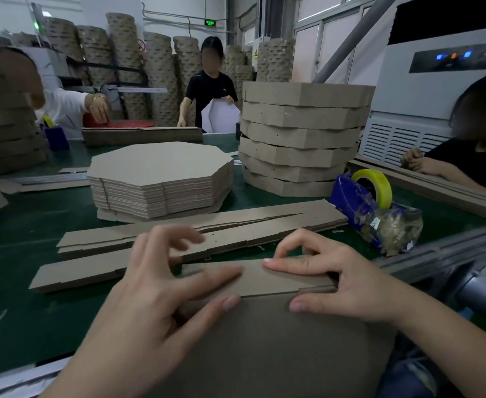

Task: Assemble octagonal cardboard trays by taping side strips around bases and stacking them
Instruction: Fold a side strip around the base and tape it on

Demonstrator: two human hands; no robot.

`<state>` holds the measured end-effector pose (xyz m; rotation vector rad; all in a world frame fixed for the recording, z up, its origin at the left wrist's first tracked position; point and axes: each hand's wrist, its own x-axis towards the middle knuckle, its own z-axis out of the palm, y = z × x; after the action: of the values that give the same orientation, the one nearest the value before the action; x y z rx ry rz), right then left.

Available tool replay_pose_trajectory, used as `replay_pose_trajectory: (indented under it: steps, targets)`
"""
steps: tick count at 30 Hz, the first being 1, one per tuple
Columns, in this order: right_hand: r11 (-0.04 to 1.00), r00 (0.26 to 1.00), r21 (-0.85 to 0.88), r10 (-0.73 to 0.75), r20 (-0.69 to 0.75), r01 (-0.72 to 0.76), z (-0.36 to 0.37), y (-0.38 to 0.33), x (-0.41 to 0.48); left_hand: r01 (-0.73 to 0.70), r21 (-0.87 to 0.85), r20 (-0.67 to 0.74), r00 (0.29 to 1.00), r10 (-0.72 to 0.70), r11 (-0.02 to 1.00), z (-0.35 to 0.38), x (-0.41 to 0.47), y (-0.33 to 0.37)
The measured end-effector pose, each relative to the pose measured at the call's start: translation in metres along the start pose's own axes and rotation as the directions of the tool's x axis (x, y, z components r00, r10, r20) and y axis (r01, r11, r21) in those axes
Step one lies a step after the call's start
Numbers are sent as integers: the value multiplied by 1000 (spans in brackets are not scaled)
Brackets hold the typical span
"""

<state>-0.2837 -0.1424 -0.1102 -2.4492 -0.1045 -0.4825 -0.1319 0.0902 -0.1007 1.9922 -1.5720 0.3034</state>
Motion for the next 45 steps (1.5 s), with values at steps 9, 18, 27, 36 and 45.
replay_pose_trajectory:
  steps: [9, 18, 27, 36, 45]
  targets:
    - [997, 999, 63, -33, -4, 33, 1, 5, 0, -155, 51, 198, 970, 142, 987, 6, 23, 26]
    - [996, 1000, 92, -6, 25, 4, 6, 7, -3, -147, 201, 121, 985, 124, 969, 10, 22, 28]
    - [946, 886, 134, 325, -331, -297, -45, 37, -17, -161, 178, 87, 985, 147, 971, 22, 25, 29]
    - [461, 254, 322, 818, -517, -827, -144, 147, -45, -154, 146, 83, 986, 143, 977, 27, 25, 26]
    - [380, 166, 796, 924, -343, -471, -156, 153, -39, -164, 122, 64, 986, 157, 979, 30, 28, 25]
